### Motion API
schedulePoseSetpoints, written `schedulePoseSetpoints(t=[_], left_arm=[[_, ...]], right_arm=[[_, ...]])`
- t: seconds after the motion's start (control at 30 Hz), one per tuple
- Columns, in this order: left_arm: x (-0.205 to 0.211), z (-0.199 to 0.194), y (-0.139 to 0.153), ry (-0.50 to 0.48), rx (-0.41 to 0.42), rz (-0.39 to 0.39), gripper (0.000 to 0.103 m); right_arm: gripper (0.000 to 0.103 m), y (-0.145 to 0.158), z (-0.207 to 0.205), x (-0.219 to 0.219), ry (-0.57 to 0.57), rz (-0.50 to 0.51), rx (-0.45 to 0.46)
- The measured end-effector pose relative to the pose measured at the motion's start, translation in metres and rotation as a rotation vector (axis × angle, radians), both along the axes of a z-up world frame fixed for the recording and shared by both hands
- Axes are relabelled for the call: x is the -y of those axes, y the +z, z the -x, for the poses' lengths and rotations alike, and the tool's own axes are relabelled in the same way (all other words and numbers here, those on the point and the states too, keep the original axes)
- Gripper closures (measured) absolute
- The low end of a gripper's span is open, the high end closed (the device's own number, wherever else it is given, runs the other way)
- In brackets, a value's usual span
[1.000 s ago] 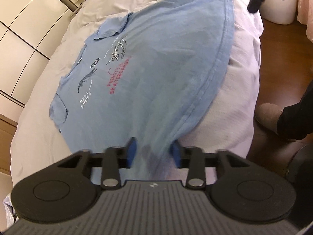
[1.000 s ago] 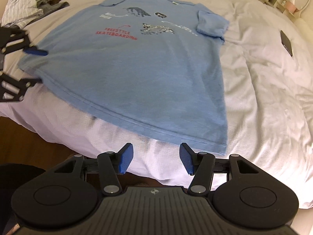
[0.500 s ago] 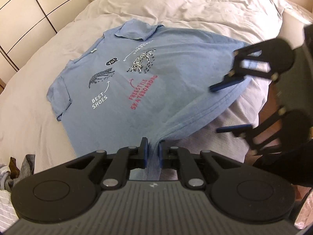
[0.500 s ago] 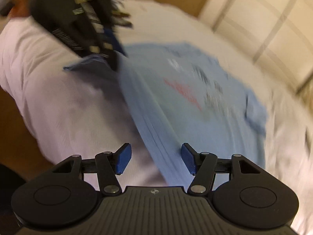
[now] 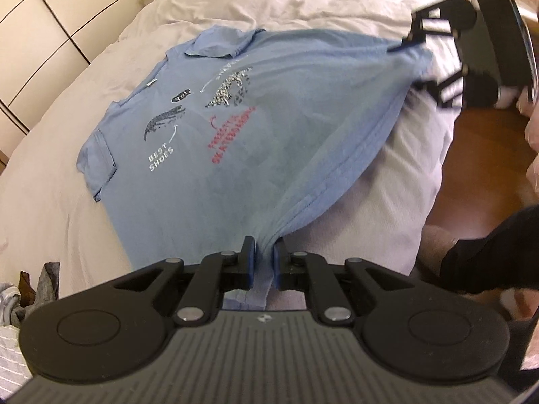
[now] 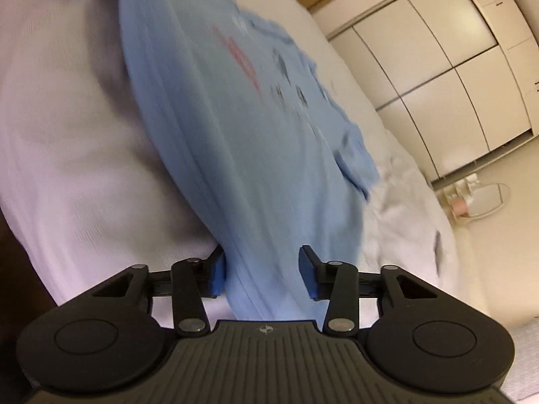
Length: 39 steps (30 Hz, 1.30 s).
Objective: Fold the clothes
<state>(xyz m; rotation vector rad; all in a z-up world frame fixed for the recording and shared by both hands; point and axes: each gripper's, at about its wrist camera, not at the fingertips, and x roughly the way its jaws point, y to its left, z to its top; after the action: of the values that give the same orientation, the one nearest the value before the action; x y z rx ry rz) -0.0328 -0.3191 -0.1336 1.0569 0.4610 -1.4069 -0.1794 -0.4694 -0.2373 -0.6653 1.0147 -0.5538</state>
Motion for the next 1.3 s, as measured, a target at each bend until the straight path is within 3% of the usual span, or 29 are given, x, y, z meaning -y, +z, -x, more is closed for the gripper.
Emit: schedulePoseSetpoints(t=[0.1,0.27,0.33,0.47,0.57,0.63,0.7,0.77,0.97,1.3], left_arm=[[-0.003,0.004,-0.012,-0.012,0.052,-0.008,0.092],[-0.008,0.011,-0.034,-0.03,0.181,-0.03,0.084],[-0.01,0.015,-0.041,-0.037,0.241,-0.032,0.072],[-0.01,0.025,-0.055,-0.071,0.359,-0.029,0.066],[-0.006,0.03,-0.059,-0.086,0.402,-0.036,0.072],[-0.006,0.028,-0.057,-0.076,0.438,-0.033,0.088],[-0.007,0.022,-0.054,-0.05,0.463,-0.035,0.093],[-0.011,0.015,-0.052,-0.036,0.465,-0.044,0.098],[-0.018,0.01,-0.028,-0.084,0.409,-0.043,0.101],[-0.007,0.012,0.043,-0.056,0.325,-0.087,0.102]], right_arm=[[0.07,-0.004,0.017,0.013,0.005,0.034,-0.043],[0.071,-0.007,0.035,0.028,0.025,0.064,-0.087],[0.071,-0.007,0.036,0.033,0.036,0.067,-0.092],[0.071,-0.009,0.032,0.037,0.061,0.066,-0.098],[0.071,-0.009,0.033,0.037,0.075,0.058,-0.104],[0.078,-0.007,0.034,0.039,0.074,0.042,-0.107],[0.089,-0.003,0.035,0.041,0.07,0.03,-0.113],[0.103,0.0,0.037,0.042,0.067,0.019,-0.118],[0.103,0.019,0.044,0.044,0.089,-0.019,-0.118],[0.103,0.104,0.055,0.051,0.123,-0.16,-0.056]])
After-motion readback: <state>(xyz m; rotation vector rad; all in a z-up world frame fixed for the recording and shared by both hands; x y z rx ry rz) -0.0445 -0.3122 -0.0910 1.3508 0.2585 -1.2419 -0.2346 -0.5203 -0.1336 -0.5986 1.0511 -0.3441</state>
